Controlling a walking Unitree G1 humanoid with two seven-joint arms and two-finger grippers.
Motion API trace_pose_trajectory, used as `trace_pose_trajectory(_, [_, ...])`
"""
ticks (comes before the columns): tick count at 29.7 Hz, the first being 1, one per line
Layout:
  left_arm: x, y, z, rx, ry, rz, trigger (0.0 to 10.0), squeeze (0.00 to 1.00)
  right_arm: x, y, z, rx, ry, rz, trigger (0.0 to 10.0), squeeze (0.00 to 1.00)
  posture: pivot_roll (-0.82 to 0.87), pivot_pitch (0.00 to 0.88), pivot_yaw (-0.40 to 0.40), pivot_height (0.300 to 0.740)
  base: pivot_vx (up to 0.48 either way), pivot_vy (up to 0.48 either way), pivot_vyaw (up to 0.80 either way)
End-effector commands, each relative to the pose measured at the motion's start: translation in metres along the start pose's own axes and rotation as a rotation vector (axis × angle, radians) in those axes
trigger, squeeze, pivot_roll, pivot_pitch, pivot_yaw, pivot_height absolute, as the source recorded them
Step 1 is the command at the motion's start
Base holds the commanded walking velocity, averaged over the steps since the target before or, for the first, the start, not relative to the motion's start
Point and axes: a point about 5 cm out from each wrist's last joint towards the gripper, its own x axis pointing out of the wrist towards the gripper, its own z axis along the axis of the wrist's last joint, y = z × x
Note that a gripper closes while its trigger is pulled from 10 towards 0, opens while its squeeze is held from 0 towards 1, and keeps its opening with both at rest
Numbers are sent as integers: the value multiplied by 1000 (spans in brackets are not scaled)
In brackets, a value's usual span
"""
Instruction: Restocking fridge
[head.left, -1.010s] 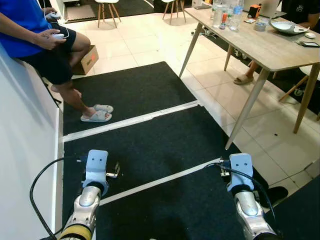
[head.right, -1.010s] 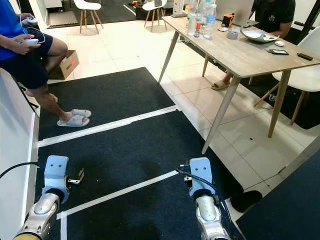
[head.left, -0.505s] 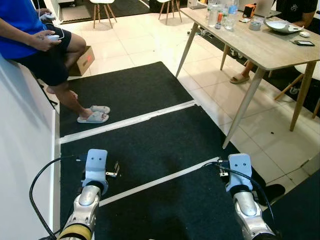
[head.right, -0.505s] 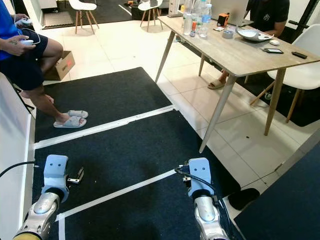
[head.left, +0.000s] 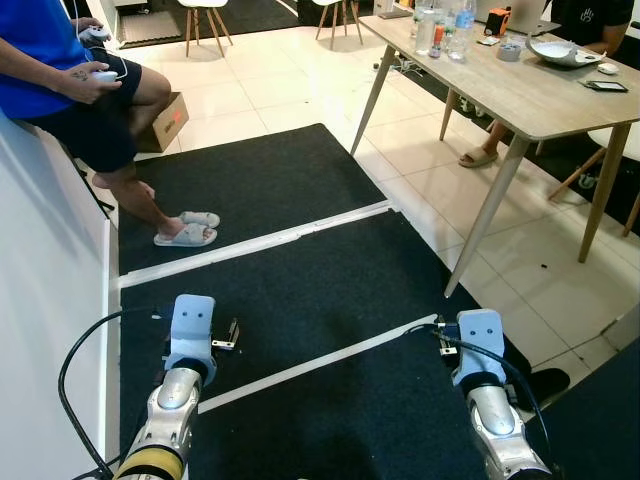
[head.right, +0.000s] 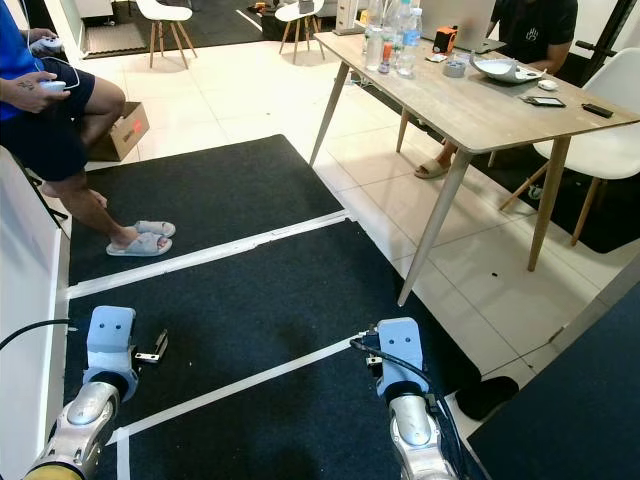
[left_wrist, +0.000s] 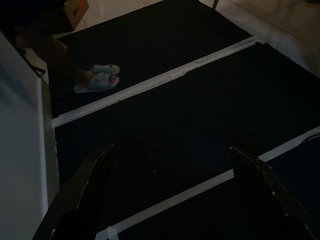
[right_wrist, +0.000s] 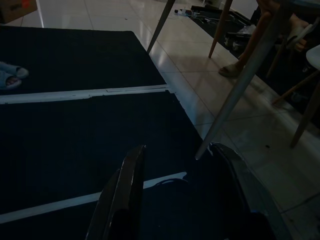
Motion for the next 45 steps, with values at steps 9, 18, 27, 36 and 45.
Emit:
trace_pose_trajectory(9, [-2,1,-1,3,3,-1,10000,0,-1,1,1,-4,-12,5,10000,102,16,0,-21,740,317,0,0])
trace_pose_trajectory(18, [-2,1,-1,3,2,-1,10000,0,-1,1,1,-4,-12,4,10000,102,18,0,-21,740,316,0,0])
trace_pose_trajectory(27, [-2,1,0,2,1,0,10000,0,-2,1,1,-2,-10,4,10000,98,20,0,-20,740,317,0,0])
trace_pose_trajectory(36, [-1,1,0,0,4,-2,10000,0,-1,1,1,5,-8,3,10000,98,21,0,-21,740,318,0,0])
trace_pose_trajectory(45, [-3,0,-1,-2,3,-3,10000,0,-2,1,0,26,-1,0,10000,90,19,0,-20,740,317,0,0])
